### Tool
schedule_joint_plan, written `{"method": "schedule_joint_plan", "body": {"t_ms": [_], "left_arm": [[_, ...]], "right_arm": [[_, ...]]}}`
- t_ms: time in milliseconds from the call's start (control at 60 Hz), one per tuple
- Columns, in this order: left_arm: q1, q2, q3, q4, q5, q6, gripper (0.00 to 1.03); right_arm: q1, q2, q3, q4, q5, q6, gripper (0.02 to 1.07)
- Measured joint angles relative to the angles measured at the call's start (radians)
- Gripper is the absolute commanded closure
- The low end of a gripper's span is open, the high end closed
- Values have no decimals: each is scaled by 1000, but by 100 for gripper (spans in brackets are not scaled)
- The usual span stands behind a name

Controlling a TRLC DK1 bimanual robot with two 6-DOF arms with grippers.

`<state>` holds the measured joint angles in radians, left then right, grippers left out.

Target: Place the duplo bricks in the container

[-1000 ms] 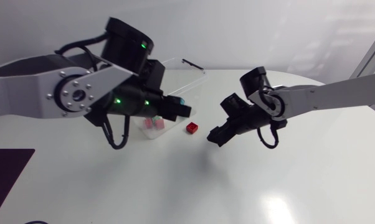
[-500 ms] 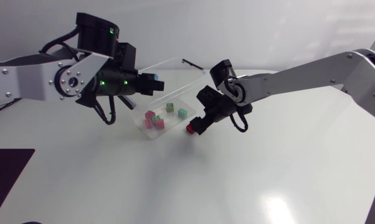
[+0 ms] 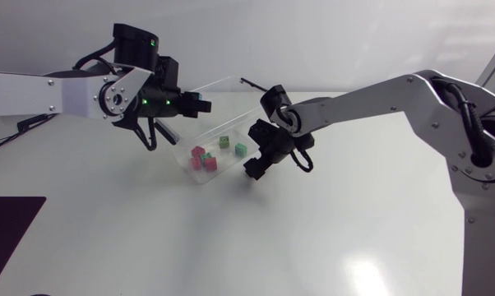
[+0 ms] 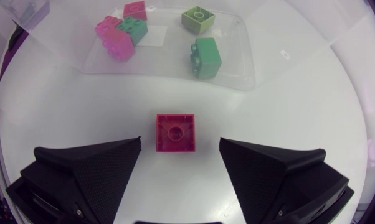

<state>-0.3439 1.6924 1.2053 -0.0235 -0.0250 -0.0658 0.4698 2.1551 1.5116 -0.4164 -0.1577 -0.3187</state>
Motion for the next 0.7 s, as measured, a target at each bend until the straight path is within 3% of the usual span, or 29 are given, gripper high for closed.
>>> {"method": "schedule_joint_plan", "body": {"t_ms": [67, 183, 417, 600, 700], "left_arm": [[1, 23, 13, 0, 0, 4, 31], [3, 51, 26, -2, 0, 16, 14], [37, 63, 34, -16, 0, 23, 11], [62, 36, 33, -37, 0, 39, 10], [70, -30, 14, -38, 0, 41, 10]], "right_arm": [[0, 8, 21, -20, 2, 0, 27], [1, 25, 56, -42, 3, 0, 38], [21, 78, 106, -109, 3, -19, 56], [34, 83, 105, -119, 2, -23, 80], [33, 56, 80, -119, 3, -23, 81]]}}
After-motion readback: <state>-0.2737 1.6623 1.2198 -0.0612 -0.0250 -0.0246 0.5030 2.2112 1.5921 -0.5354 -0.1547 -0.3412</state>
